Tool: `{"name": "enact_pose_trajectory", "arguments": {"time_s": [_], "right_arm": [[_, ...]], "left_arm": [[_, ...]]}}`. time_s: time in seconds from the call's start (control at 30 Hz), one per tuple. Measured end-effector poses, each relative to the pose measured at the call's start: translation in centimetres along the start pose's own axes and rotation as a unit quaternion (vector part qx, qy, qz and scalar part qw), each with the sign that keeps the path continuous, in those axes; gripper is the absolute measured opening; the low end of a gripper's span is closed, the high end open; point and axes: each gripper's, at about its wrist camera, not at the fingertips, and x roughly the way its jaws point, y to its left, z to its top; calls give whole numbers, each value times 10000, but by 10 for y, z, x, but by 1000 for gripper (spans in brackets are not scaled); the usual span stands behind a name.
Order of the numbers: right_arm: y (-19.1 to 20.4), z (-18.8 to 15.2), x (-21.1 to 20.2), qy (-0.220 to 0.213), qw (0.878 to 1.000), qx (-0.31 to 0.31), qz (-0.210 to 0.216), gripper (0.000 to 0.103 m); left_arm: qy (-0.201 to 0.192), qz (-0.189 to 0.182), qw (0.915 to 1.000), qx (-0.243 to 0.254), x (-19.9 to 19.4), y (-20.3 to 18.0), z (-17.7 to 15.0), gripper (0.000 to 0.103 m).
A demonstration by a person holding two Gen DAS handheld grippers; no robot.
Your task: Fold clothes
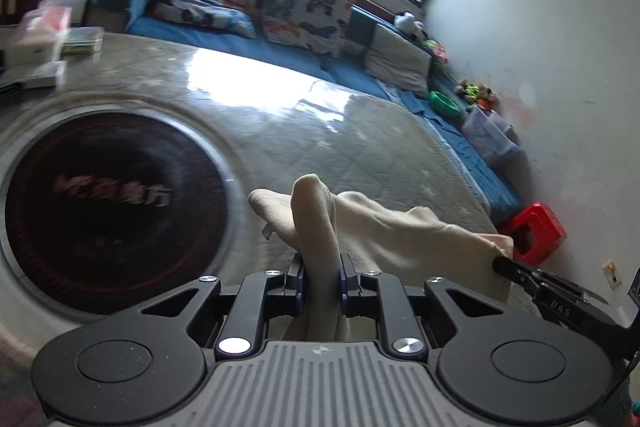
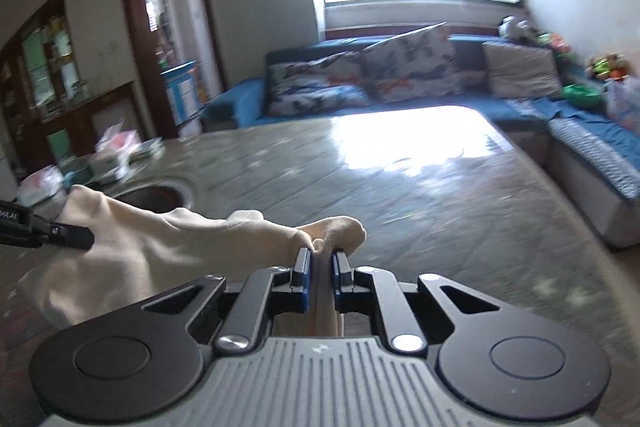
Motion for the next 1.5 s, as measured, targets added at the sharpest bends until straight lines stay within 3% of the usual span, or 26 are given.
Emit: {"name": "enact_pose_trajectory", "arguments": {"time_s": [0.4,0.57,0.67,0.9,1.1,1.27,1.5], "right_arm": [[-78,20,-2,-115,9931,158,-1160,10],[-102,15,14,100,9889,325,-1448,10],[-113,5,25,319,9868,413,-1531,10],[-126,-6,41,677,9797,481,-1824,12],[-112,4,30,396,9874,410,-1474,13],[-82,11,56,542,9932,205,-1012,18],[-72,6,91,697,9921,131,-1038,21]], "left_arm": [[514,-563,9962,428,81,-64,14,17],[777,-458,9948,467,107,-71,13,17],[872,-243,9944,545,116,-69,12,23],[770,139,9947,670,115,-58,15,32],[664,136,9945,793,118,-68,22,32],[715,134,9920,1034,131,-83,21,32],[755,241,9897,1188,152,-88,20,32]]}}
